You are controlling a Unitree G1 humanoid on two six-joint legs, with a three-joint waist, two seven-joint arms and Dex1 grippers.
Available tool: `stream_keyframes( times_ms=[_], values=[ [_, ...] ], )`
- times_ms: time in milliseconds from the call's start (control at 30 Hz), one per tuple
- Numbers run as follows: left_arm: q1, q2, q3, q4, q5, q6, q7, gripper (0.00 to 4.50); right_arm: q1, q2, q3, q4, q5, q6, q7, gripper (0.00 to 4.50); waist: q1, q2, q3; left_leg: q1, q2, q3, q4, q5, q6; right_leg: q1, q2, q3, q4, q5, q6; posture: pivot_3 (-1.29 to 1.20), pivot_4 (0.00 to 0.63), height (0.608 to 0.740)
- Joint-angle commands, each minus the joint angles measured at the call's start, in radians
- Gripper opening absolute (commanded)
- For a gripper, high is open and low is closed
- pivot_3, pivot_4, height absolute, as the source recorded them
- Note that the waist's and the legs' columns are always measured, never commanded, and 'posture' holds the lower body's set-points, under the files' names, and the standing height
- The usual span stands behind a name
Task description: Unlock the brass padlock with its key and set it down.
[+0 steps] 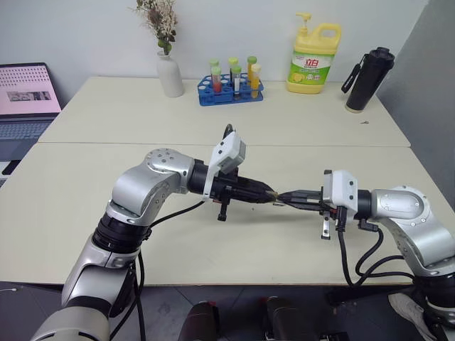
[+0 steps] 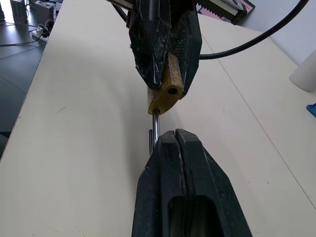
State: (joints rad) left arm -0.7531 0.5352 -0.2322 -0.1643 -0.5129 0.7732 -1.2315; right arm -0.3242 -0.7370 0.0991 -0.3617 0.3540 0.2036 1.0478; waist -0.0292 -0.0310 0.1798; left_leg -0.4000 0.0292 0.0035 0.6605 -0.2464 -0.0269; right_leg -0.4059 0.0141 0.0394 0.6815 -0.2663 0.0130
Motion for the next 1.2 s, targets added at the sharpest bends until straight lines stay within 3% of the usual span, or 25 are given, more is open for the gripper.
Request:
stream_keyframes(
  times_ms=[33,467,800,967,1200],
  values=[
    [-0.009,0.006,0.017,-0.036,-0.031,0.006,0.002,0.16,-0.006,-0.007,-0.005,-0.008,-0.003,-0.019,0.02,0.0,0.0,0.0,0.0,0.0,0.0,0.0,0.0,0.0,0.0,0.0,0.0,0.0,0.0,0.0,0.0,0.0,0.15,0.74],
    [0.004,0.009,0.047,-0.024,-0.11,0.106,0.052,0.16,0.048,-0.009,-0.011,-0.026,-0.024,-0.007,0.012,0.0,-0.001,0.0,0.0,0.0,0.0,0.0,0.0,0.0,0.0,0.0,0.0,0.0,0.0,0.0,0.0,0.0,0.15,0.74],
    [0.072,-0.009,0.085,-0.006,-0.158,0.214,0.158,0.16,0.159,-0.135,-0.07,-0.047,0.005,0.043,0.064,0.0,0.0,0.0,0.0,0.0,0.0,0.0,0.0,0.0,0.0,0.0,-0.001,0.0,0.0,0.0,0.0,0.0,0.15,0.74],
    [0.152,-0.069,0.111,0.062,-0.178,0.317,0.273,0.16,0.181,-0.101,-0.121,-0.135,0.125,0.162,0.011,1.22,-0.002,0.0,0.0,0.0,0.001,-0.001,0.0,0.0,0.0,0.0,0.0,0.0,0.0,0.0,0.0,0.0,0.15,0.74],
    [0.223,-0.135,0.061,0.17,-0.102,0.263,0.347,0.16,0.184,-0.021,-0.081,-0.198,0.185,0.264,-0.075,3.73,0.001,0.0,0.0,0.0,0.001,-0.002,0.0,0.0,0.0,0.0,-0.001,-0.001,0.0,0.0,0.0,0.0,0.15,0.74]
  ],
)
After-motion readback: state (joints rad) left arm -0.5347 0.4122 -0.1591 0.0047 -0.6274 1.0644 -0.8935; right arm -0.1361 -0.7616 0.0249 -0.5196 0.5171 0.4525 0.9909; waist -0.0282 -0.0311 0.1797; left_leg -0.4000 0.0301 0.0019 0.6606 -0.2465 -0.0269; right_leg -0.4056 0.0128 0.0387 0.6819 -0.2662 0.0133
